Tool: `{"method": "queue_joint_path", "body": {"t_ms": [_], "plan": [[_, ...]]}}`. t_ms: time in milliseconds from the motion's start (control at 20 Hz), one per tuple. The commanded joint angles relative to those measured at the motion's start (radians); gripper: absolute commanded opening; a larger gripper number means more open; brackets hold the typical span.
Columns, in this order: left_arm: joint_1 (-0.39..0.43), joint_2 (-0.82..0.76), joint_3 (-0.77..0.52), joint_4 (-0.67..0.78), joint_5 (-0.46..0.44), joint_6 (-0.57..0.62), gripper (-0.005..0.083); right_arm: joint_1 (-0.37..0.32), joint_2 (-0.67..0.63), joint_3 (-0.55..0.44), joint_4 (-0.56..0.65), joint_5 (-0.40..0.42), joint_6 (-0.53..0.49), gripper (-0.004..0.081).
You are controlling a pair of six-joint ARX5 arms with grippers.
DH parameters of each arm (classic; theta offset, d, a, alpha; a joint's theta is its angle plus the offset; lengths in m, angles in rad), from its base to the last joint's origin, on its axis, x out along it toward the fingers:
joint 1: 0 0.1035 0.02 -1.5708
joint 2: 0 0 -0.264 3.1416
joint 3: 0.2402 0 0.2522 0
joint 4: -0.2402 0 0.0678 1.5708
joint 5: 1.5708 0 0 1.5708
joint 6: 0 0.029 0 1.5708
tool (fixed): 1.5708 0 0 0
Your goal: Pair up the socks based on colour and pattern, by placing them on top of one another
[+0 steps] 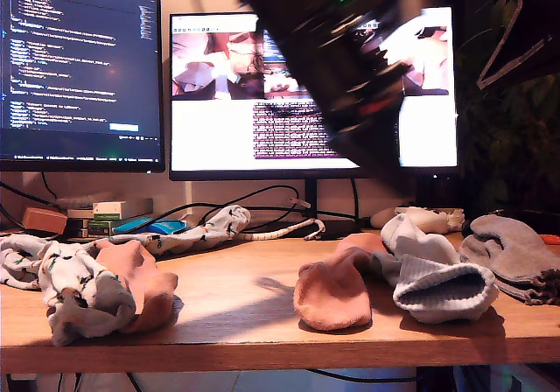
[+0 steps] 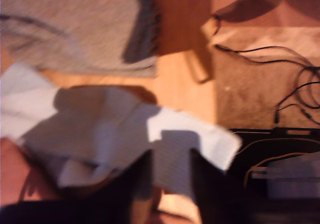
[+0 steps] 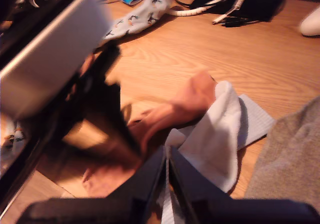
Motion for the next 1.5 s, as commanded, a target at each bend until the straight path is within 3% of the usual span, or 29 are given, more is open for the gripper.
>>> {"method": "queue_joint_path", "body": {"t_ms": [0,150,300,400,550,800,1100,1450], "plan": [[0.05,-0.019,-0.014,0.008,-0.009,-0.013,-0.002,0.003,0.0,-0.01,0.01,-0.003,-0.004,-0.0013],[0.134,-0.017,-0.027,0.037,0.001,-0.005,-0.002,0.003,0.0,-0.01,0.01,-0.003,-0.019,-0.0013],[0.189,-0.011,-0.106,0.092,0.143,0.04,-0.002,0.003,-0.002,-0.01,0.031,-0.003,-0.058,-0.0013],[0.189,-0.011,-0.193,0.149,0.185,0.105,-0.002,0.004,-0.002,-0.01,0.047,-0.004,-0.077,-0.0013],[0.146,-0.011,-0.291,0.268,0.189,0.115,-0.002,0.004,-0.002,-0.01,0.03,-0.002,-0.077,-0.0013],[0.093,-0.011,-0.309,0.407,0.159,0.114,-0.002,0.004,-0.002,-0.01,0.008,-0.002,-0.079,-0.0013],[0.113,0.002,-0.309,0.409,0.121,0.1,-0.002,0.004,-0.002,-0.01,0.009,-0.003,-0.079,-0.0013],[0.108,0.049,-0.309,0.436,0.165,0.107,-0.002,0.004,-0.002,-0.01,0.013,-0.003,-0.079,-0.0013]]}}
